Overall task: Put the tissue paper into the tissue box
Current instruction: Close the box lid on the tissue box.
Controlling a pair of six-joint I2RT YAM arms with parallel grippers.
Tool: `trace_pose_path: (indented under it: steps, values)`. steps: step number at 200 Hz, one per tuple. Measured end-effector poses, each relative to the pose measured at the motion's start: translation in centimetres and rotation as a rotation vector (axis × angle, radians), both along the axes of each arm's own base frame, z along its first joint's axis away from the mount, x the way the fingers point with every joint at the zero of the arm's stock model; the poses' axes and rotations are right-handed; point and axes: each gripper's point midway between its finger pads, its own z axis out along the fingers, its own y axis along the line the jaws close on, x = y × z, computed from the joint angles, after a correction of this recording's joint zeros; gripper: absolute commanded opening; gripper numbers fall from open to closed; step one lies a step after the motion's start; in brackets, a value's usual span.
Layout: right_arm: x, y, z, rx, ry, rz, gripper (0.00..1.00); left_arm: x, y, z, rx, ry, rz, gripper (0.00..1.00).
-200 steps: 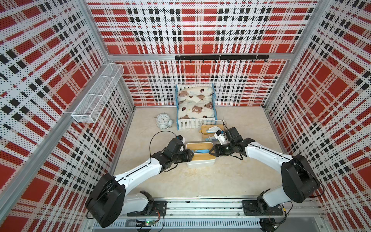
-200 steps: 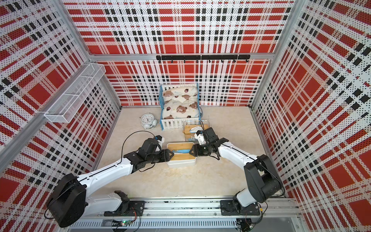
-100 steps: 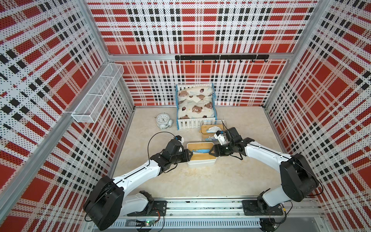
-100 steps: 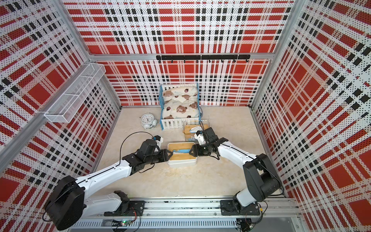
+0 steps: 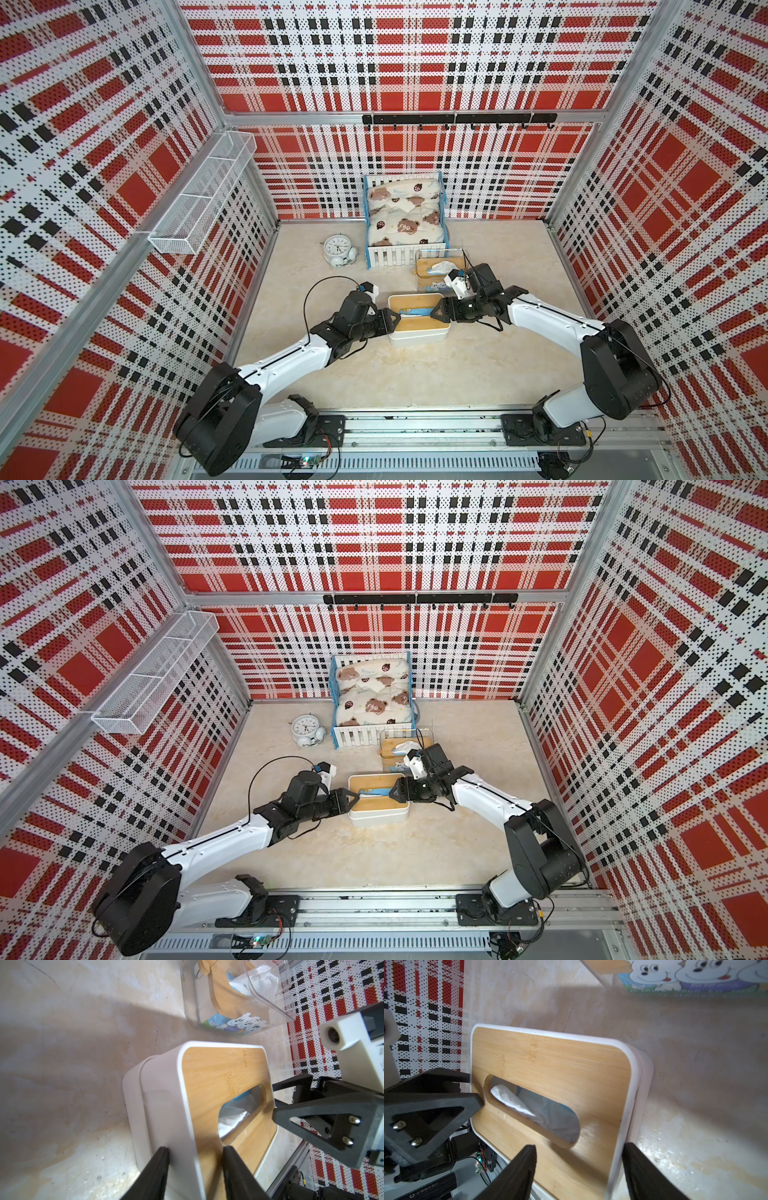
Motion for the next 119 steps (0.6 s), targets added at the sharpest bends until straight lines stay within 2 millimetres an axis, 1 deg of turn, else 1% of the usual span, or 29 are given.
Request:
trace_pose_path:
  steps: [21, 41, 71, 94, 119]
  values:
    - [0.02, 0.09, 0.08, 0.01, 0.006, -0.008, 0.77, -0.13, 0.12, -0.08, -0.062, 0.009, 0.005, 0.48]
    - [0.14, 0.2, 0.2, 0.019, 0.005, -0.014, 0.78, -0.24, 0.21, -0.09, -0.13, 0.024, 0.012, 0.45]
    - [0.18, 0.26, 0.12, 0.035, 0.012, -0.03, 0.79, -0.21, 0.26, 0.0, -0.156, 0.033, 0.013, 0.43]
    - [0.22, 0.25, 0.13, 0.048, 0.018, -0.046, 0.82, -0.16, 0.15, -0.14, -0.179, 0.041, 0.007, 0.45]
    - [0.23, 0.25, 0.28, 0.069, 0.021, -0.058, 0.85, -0.32, 0.05, -0.38, -0.225, 0.053, 0.007, 0.51]
